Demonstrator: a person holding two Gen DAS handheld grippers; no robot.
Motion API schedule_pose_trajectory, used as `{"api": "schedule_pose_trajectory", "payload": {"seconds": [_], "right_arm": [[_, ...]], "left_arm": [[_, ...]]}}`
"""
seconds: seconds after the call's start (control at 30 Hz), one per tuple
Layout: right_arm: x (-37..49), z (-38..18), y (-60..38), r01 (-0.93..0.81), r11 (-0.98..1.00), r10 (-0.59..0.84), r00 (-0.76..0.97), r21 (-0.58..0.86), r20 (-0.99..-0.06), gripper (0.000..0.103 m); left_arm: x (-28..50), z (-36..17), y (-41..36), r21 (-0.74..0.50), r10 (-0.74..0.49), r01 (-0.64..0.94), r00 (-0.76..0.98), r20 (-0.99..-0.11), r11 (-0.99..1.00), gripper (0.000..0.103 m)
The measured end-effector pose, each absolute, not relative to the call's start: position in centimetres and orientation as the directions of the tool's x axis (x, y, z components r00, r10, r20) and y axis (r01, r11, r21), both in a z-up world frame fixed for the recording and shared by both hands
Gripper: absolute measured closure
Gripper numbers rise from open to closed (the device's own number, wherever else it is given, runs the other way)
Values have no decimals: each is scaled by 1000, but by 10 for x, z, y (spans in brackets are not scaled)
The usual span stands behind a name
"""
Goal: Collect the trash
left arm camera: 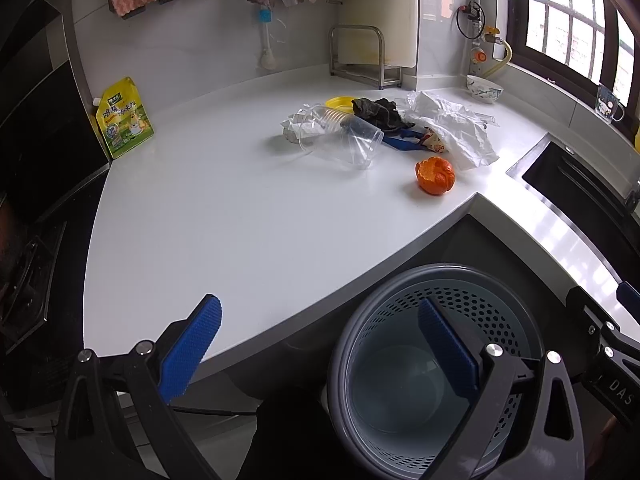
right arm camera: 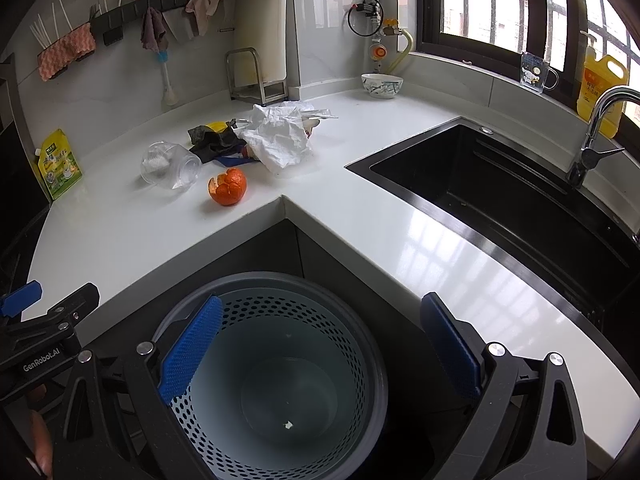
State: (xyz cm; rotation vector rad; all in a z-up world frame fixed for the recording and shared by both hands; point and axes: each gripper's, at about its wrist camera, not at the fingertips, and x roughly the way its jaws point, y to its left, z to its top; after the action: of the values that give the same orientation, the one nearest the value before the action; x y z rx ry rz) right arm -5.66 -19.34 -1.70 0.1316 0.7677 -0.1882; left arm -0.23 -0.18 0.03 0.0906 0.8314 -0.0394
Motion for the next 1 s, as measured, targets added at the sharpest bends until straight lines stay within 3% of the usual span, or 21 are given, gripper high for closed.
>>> {"api": "schedule_pose_trajectory", "payload": {"seconds": [1.0], "right_arm": [[-55, -20, -194, 212, 976, -116, 702, 51, -702, 8]], "left_arm": [[-3, 2, -4, 71, 2, 74, 678, -735, 995, 6]]}}
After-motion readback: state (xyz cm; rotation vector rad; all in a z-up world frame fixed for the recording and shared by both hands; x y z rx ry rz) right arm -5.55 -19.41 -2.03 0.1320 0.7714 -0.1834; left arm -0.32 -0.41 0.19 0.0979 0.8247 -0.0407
